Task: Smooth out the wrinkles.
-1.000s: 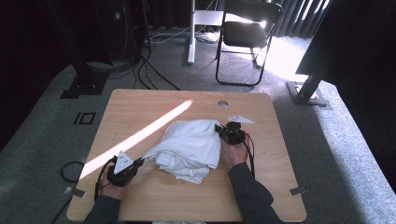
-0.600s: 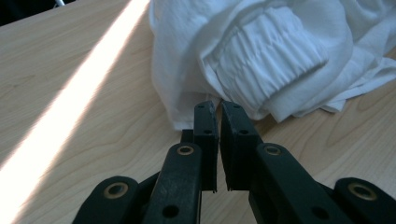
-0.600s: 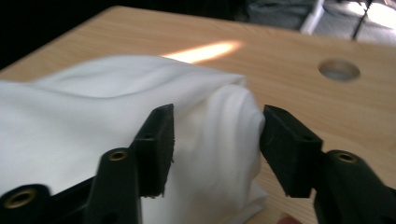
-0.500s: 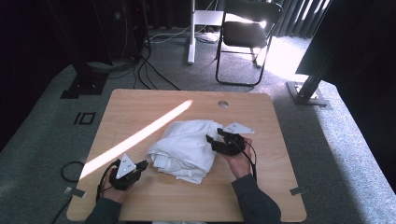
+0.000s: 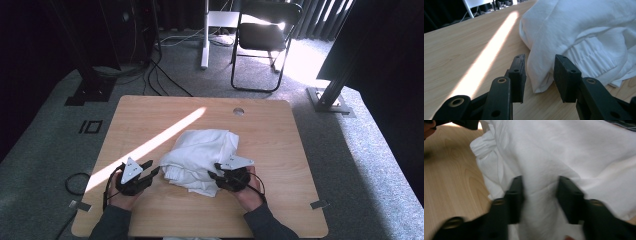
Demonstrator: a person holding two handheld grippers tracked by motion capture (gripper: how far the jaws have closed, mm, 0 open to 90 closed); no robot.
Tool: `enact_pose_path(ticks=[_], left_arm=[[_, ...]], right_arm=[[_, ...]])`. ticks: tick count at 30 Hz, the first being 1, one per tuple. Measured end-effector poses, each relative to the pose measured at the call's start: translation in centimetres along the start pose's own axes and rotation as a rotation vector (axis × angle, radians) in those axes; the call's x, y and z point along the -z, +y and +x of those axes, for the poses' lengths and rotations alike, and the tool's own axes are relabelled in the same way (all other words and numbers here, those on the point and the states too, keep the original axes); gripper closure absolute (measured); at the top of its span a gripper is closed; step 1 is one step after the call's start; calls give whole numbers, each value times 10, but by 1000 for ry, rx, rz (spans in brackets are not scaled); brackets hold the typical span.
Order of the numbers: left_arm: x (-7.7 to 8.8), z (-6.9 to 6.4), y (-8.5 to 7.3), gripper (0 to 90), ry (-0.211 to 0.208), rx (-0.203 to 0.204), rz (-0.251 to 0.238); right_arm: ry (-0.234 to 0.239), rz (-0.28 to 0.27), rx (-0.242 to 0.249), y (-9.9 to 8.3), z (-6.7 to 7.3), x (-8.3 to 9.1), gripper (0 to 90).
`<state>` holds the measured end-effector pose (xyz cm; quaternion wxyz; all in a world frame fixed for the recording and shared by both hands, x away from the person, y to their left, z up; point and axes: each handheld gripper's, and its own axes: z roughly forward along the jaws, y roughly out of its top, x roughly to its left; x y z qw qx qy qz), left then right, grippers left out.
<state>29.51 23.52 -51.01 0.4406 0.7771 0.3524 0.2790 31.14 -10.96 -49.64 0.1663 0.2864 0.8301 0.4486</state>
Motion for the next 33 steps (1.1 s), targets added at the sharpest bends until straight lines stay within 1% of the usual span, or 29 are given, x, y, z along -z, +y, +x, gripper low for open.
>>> enact_pose_path(ticks=[1,3,5,9,10,11,12,13,14,16,17,18,19,20,21,22,24,25,26,27,28,29,30,31,32,33], left_arm=[[-2,0,1,616,-1,-2,3],[-5,-2,2,607,-12,-6,9],[-7,-5,1,596,-25,-9,12],[-12,-11,0,579,-61,-21,29],[-13,-13,0,585,-67,-27,41],[-14,-16,-1,641,-79,-43,48],[-15,-18,-1,732,-96,-49,58],[-15,-20,-2,825,-118,-57,67],[-14,-23,-3,900,-131,-65,66],[-11,-26,-5,900,-160,-65,61],[-8,-26,-5,900,-174,-50,54],[-8,-26,-5,900,-174,-50,54],[0,-23,-6,900,-190,-27,28],[2,-22,-5,900,-181,-26,25],[3,-21,-4,900,-175,-25,21],[3,-19,-1,854,-163,-17,12],[1,-17,7,753,-137,-15,-1],[-1,-17,10,729,-131,-14,-6],[-4,-16,17,721,-130,-14,-18],[-6,-16,22,698,-125,-20,-25],[-6,-16,22,683,-125,-20,-25],[-14,-16,38,683,-121,-23,-48],[-19,-16,46,682,-112,-30,-58],[-23,-16,52,682,-113,-30,-63],[-31,-16,63,682,-123,-40,-60],[-37,-16,71,680,-123,-48,-62]], right_arm=[[8,-3,-4,-1,-1,2,773],[5,-14,-7,-4,-3,8,827],[3,-27,-1,-6,-5,16,830],[12,-78,-12,-5,-10,35,832],[17,-84,-13,-5,-11,40,827],[23,-82,-12,-6,-13,43,813],[19,-72,-7,-9,-15,46,811],[7,-60,-3,-13,-17,47,817],[8,-50,-12,-18,-19,47,846],[-2,-24,-32,-28,-24,47,852],[-5,-19,-44,-33,-26,48,854],[-5,-19,-44,-33,-26,48,854],[20,-37,-82,-43,-32,55,857],[29,-36,-85,-45,-34,57,857],[44,-23,-84,-48,-35,58,857],[60,-3,-77,-50,-35,58,856],[79,50,-57,-56,-35,56,848],[93,76,-49,-58,-35,55,828],[99,87,-42,-59,-36,55,785],[111,81,-44,-58,-36,57,674],[111,81,-44,-58,-36,57,674],[117,18,-69,-53,-37,63,521],[117,-3,-78,-51,-38,64,498],[111,-31,-83,-47,-38,66,481],[101,-50,-83,-43,-37,67,472],[93,-73,-84,-37,-36,66,472]])
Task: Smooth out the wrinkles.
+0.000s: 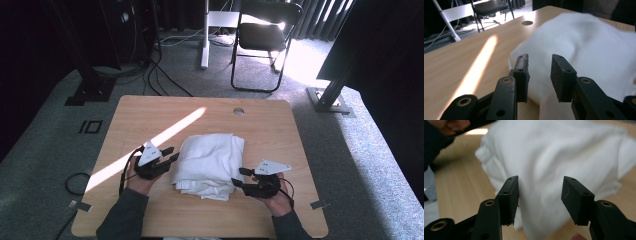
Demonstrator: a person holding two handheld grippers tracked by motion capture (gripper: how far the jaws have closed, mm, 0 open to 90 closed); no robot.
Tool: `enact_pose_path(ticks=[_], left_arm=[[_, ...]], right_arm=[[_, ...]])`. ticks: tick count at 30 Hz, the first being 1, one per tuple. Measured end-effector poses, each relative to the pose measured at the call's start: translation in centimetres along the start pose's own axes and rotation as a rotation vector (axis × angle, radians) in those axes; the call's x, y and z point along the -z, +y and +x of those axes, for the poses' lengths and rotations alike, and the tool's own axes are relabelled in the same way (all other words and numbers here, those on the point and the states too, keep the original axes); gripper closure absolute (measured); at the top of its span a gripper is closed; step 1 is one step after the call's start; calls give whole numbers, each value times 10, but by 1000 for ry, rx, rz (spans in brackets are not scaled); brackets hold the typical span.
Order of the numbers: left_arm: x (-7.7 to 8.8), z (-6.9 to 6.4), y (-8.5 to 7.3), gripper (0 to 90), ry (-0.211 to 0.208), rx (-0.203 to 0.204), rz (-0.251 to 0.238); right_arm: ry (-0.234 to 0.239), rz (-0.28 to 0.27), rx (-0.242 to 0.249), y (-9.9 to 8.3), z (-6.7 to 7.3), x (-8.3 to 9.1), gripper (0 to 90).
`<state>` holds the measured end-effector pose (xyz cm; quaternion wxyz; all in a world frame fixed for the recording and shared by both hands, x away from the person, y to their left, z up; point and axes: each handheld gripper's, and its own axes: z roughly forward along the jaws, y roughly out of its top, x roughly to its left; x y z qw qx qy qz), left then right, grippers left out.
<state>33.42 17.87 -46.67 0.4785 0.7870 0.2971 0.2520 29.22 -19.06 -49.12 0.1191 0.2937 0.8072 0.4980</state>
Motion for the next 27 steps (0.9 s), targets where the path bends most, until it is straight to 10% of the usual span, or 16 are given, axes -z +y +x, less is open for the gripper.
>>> enact_pose_path(ticks=[3,6,9,16,21,27], left_arm=[[-10,2,8,682,-28,4,14],[-52,-8,19,710,-117,-50,146],[-70,-15,13,744,-127,-75,222],[-73,-16,9,771,-110,-61,239],[-70,-21,8,708,-65,-43,216],[-38,-33,0,610,-70,-8,112]], right_arm=[[-1,-19,17,9,6,-8,485],[-8,11,49,16,18,-28,604],[-23,74,80,11,22,-35,826],[29,120,83,-14,19,-11,878],[0,227,76,-31,9,-11,777],[-7,16,6,-16,3,7,525]])
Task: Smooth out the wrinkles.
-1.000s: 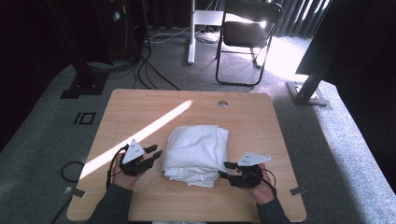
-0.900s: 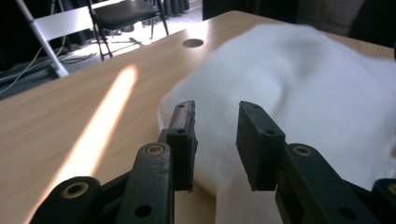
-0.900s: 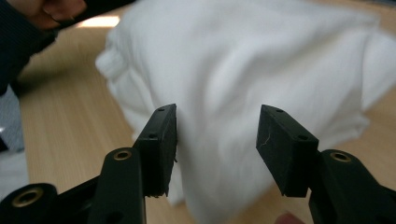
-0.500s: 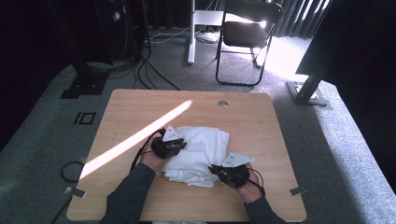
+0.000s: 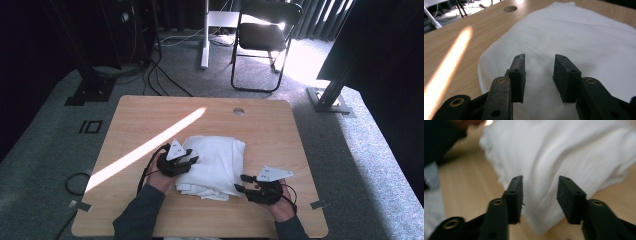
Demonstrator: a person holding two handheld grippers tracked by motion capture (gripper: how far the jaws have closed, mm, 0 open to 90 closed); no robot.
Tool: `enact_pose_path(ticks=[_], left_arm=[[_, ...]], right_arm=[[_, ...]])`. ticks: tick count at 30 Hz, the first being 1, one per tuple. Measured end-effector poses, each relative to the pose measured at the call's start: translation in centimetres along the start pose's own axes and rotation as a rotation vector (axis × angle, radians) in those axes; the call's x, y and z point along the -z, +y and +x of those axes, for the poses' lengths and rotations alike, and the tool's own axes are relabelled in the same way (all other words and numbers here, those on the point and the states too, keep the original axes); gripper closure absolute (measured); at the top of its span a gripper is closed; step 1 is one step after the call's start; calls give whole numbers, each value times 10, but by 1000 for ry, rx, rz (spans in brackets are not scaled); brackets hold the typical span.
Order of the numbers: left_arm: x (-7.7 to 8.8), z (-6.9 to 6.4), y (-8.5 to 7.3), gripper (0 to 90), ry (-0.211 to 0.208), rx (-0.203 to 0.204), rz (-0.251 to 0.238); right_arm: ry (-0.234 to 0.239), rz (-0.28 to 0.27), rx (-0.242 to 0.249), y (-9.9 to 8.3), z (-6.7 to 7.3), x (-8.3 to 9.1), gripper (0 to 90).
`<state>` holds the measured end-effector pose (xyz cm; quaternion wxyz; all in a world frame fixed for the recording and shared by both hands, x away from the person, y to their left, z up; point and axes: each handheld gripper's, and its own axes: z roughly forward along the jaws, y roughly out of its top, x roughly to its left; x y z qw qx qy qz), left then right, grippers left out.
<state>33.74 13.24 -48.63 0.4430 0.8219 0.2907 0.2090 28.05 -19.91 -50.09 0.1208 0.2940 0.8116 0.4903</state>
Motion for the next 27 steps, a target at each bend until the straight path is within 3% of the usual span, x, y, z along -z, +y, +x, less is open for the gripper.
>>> enact_pose_path(ticks=[1,2,6,9,12,17,20,23,27], left_arm=[[0,0,0,610,0,0,0],[7,-7,-8,610,1,2,0],[22,-21,-25,599,3,8,-13],[32,-26,-34,591,-10,18,-31],[37,-32,-41,584,-21,31,-34],[26,-39,-45,580,-25,15,-8],[17,-39,-43,577,-5,0,-6],[9,-35,-42,577,11,6,-16],[-8,-19,-35,570,50,35,-28]], right_arm=[[0,0,0,0,0,0,525],[-39,-28,-10,8,-1,-3,490],[-91,-1,-15,12,-2,-25,473],[-137,72,-67,3,-9,-45,588],[-131,137,-111,-4,-15,-54,655],[-157,179,-114,-6,-19,-65,659],[-166,194,-133,-6,-27,-75,647],[-175,193,-148,-4,-32,-79,642],[-209,175,-195,1,-49,-90,621]])
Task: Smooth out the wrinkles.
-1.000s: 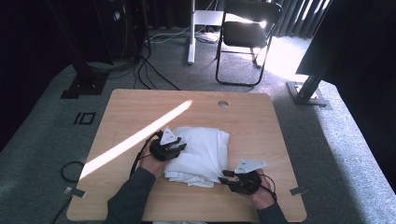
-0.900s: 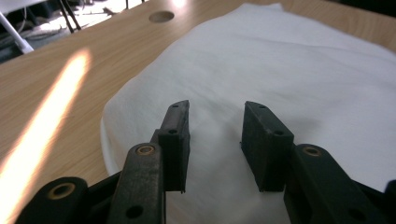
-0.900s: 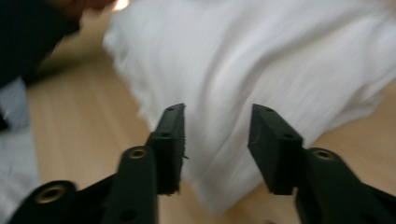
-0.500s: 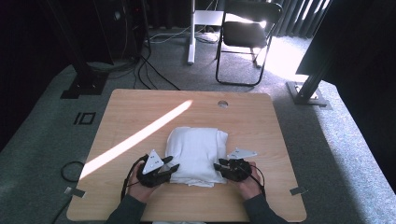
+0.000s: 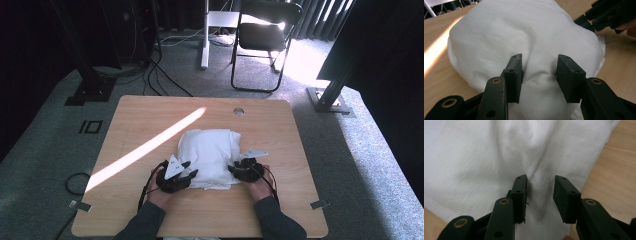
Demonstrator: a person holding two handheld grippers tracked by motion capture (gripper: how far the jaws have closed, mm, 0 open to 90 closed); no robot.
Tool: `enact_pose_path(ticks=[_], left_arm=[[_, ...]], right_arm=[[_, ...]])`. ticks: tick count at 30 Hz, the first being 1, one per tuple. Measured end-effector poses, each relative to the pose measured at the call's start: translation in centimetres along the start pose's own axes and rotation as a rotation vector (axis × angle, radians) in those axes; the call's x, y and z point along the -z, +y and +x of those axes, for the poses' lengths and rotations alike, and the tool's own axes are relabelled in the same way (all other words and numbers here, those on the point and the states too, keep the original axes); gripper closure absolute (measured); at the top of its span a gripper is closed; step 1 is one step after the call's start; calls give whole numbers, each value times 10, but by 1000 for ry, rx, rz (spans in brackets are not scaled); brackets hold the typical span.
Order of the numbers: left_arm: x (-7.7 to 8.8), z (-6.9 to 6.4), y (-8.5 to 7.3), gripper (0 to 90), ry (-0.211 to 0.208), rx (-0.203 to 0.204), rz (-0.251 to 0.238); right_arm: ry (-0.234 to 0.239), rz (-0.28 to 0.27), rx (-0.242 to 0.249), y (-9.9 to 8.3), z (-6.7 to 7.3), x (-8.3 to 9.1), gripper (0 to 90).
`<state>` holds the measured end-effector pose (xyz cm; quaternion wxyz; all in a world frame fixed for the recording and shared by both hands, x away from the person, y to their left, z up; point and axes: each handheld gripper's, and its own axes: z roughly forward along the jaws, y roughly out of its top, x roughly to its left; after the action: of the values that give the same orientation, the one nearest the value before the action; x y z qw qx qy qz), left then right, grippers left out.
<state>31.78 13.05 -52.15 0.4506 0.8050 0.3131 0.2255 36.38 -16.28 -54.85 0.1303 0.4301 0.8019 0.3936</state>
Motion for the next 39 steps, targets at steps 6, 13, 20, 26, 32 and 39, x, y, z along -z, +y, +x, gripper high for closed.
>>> enact_pose_path(ticks=[6,13,20,26,32,39], left_arm=[[-21,20,10,558,41,47,-11],[-18,30,19,487,29,119,-45],[9,36,14,465,54,140,-64],[29,52,-7,466,113,177,-30],[51,61,-30,466,170,210,-12],[55,64,-43,465,205,232,9]], right_arm=[[-36,-19,-24,14,-12,-14,600],[-43,-59,-50,22,-24,-13,496],[-66,-153,-38,20,-23,26,422],[-126,-180,-31,-7,-33,68,409],[-189,-200,-79,-36,-48,91,406],[-210,-215,-167,-60,-62,98,407]])
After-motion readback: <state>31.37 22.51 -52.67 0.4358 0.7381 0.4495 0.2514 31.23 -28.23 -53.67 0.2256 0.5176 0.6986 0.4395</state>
